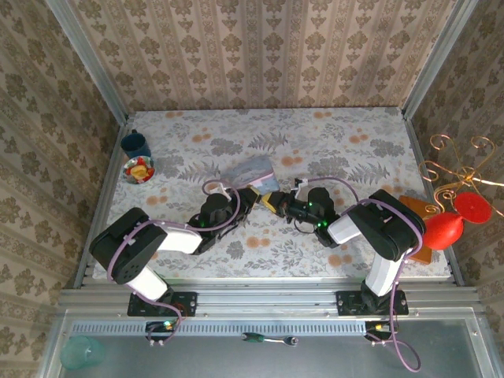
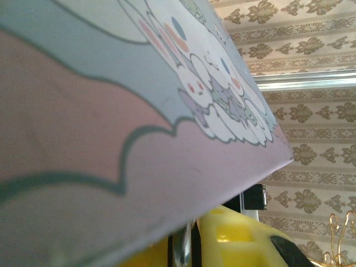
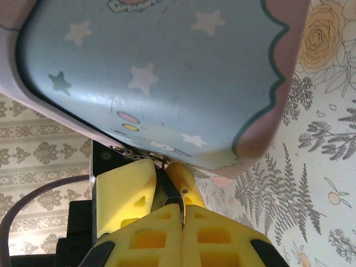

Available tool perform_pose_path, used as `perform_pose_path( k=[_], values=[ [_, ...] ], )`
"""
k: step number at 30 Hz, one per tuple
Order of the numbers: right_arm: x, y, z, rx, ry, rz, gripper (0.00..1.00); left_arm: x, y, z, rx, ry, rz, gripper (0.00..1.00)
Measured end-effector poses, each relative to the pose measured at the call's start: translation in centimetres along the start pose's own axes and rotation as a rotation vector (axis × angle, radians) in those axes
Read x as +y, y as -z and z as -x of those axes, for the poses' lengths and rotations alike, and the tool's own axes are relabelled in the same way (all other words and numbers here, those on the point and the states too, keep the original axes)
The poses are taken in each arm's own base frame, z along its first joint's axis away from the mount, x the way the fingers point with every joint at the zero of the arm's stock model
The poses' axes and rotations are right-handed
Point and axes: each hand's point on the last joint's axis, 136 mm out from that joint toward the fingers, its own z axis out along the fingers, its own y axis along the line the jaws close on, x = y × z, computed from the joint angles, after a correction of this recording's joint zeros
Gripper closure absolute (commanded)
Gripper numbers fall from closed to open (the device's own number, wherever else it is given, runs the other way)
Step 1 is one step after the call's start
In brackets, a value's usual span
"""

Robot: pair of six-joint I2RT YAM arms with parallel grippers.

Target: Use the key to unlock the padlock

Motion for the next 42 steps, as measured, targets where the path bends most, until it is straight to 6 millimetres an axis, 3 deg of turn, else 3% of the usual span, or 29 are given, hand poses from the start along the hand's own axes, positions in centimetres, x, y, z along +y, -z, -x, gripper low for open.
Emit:
perform_pose_path(
  k=[22, 31, 42],
  values=[
    [-0.1, 0.2, -0.4, 0.006, 0.002, 0.001, 1.00, 0.2, -0.2, -0.4, 0.015, -0.010, 0.007, 1.00],
    [-0.7, -0.4, 1.3, -0.067, -0.021, -0.047, 1.00, 0.7, -2.1, 0.4, -0.034, 0.001, -0.003, 1.00],
    [-1.0, -0.9, 1.4, -0.084, -0.023, -0.061, 1.00, 1.1, -2.2, 0.8, -0.062, 0.008, 0.010, 1.00]
  ],
)
